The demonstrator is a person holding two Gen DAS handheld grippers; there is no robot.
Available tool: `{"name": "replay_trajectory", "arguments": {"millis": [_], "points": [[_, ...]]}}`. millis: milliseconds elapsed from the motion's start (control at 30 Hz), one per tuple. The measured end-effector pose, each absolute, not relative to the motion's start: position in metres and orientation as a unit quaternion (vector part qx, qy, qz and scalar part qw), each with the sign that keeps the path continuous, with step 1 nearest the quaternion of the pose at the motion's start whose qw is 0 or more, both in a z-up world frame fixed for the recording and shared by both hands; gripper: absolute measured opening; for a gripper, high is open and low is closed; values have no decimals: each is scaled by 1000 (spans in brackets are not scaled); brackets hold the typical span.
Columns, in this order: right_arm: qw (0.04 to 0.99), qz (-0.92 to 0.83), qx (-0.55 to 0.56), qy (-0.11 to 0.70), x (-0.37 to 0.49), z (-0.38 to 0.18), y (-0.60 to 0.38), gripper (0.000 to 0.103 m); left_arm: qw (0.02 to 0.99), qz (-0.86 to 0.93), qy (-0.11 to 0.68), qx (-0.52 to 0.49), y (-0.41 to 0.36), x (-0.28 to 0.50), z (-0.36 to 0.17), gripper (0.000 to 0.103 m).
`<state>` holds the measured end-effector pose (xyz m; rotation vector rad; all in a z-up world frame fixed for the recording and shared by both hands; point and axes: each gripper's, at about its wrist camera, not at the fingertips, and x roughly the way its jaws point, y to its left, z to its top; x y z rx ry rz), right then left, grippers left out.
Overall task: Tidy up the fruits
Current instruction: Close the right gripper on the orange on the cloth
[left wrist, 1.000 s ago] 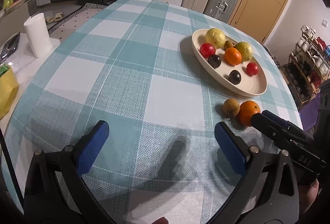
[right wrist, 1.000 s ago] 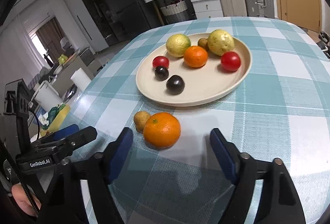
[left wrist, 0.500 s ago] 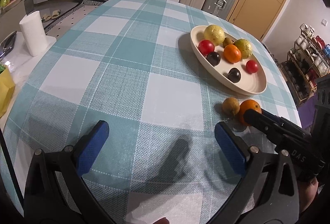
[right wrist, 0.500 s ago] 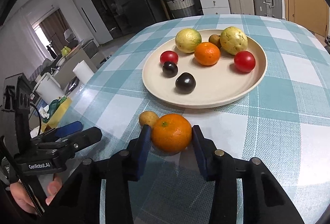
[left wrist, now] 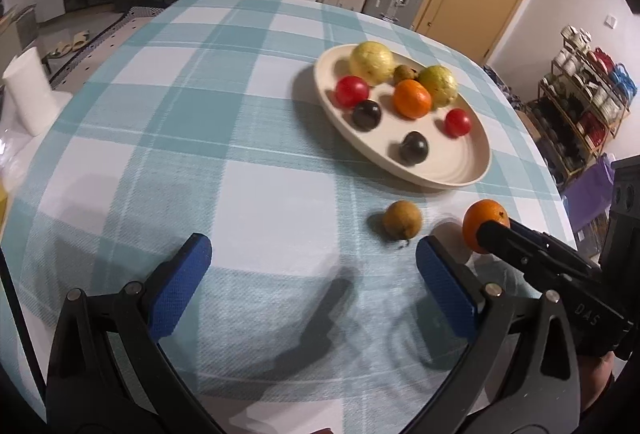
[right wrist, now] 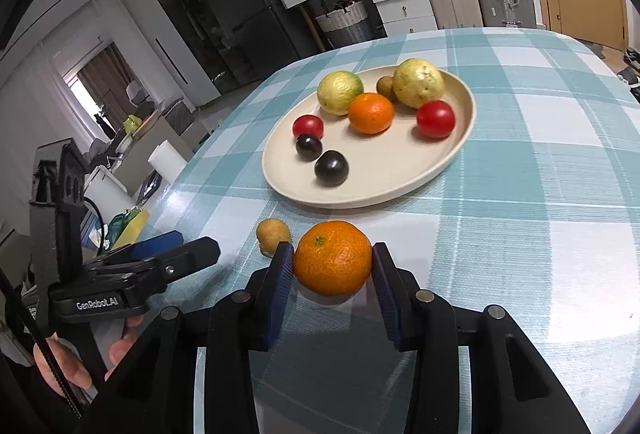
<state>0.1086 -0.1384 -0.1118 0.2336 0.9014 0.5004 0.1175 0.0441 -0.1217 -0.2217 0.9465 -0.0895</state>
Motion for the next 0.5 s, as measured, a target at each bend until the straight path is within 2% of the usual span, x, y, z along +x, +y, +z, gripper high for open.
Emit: {"name": "replay_trajectory", "arguments": {"millis": [500], "points": [[873, 215, 137, 417, 100, -104, -179, 40, 881, -66, 464, -58, -2, 144, -127, 102]]}}
